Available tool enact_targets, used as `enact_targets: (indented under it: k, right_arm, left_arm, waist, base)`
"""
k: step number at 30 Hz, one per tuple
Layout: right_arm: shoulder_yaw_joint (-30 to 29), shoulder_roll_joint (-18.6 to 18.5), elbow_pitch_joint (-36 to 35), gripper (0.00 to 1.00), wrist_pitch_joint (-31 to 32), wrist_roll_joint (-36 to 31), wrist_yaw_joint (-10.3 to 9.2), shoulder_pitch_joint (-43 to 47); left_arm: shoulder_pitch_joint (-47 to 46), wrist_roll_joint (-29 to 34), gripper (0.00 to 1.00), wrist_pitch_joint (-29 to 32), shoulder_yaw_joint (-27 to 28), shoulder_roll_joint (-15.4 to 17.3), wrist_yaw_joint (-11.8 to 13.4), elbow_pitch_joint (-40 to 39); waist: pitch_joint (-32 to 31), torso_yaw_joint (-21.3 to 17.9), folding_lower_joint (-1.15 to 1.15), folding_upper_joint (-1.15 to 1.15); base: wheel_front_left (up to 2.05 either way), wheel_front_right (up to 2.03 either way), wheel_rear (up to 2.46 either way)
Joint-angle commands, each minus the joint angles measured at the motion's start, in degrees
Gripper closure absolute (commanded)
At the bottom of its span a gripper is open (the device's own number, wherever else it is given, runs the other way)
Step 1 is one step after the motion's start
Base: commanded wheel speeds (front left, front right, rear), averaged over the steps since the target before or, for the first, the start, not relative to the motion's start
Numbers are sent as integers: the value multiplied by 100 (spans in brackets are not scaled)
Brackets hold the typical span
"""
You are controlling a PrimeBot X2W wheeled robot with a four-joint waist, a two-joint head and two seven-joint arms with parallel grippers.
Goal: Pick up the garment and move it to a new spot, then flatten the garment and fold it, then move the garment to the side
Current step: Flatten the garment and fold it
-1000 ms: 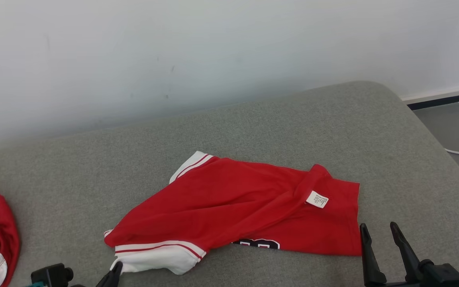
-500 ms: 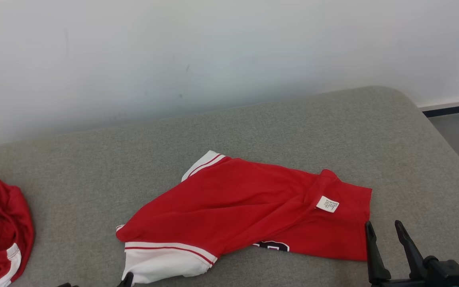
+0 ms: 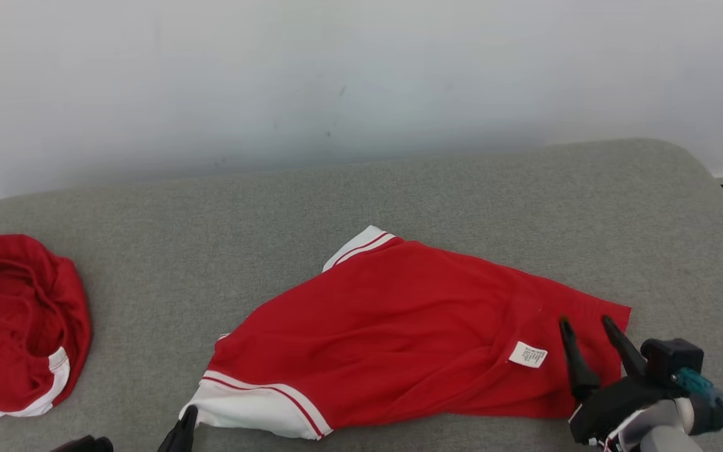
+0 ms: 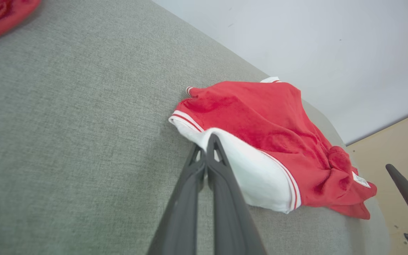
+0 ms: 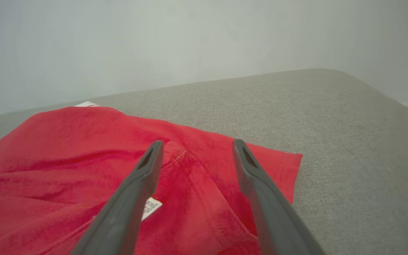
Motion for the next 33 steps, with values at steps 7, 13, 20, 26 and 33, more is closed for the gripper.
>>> enact_targets:
  k: [7,13,20,26,33]
  right_arm:
    - [1047,-181,1149,0,16,687,3,-944]
    - [1644,-220,1906,0,67,1021,3,-1352]
    - [1699,-153,2166,0,1,975,3,-1391]
    - [1844,-82,2204,0,-4,1037,3,-1307]
    - [2141,-56,2386,100,128,1213,3,-1449]
  left_arm:
    - [-239,101,100,-3,-9,30,32,-49]
    - [-339,132,100,-60,-39,-28,51,-49]
    - [-333,129,100,-121,-20,-29,69,-25]
    - [-200,74,100,-168,35,9,103,-13]
    - [-189,83,100,-134,14,38,149,-68]
  waist:
    - [349,292,0,0]
    - [420,411,0,0]
    - [376,390,0,0]
    - [283,256,0,0]
    - [194,224,0,0]
  base:
    - [0,0,0]
    - [0,0,0]
    - [0,0,0]
    - [0,0,0]
    - [0,0,0]
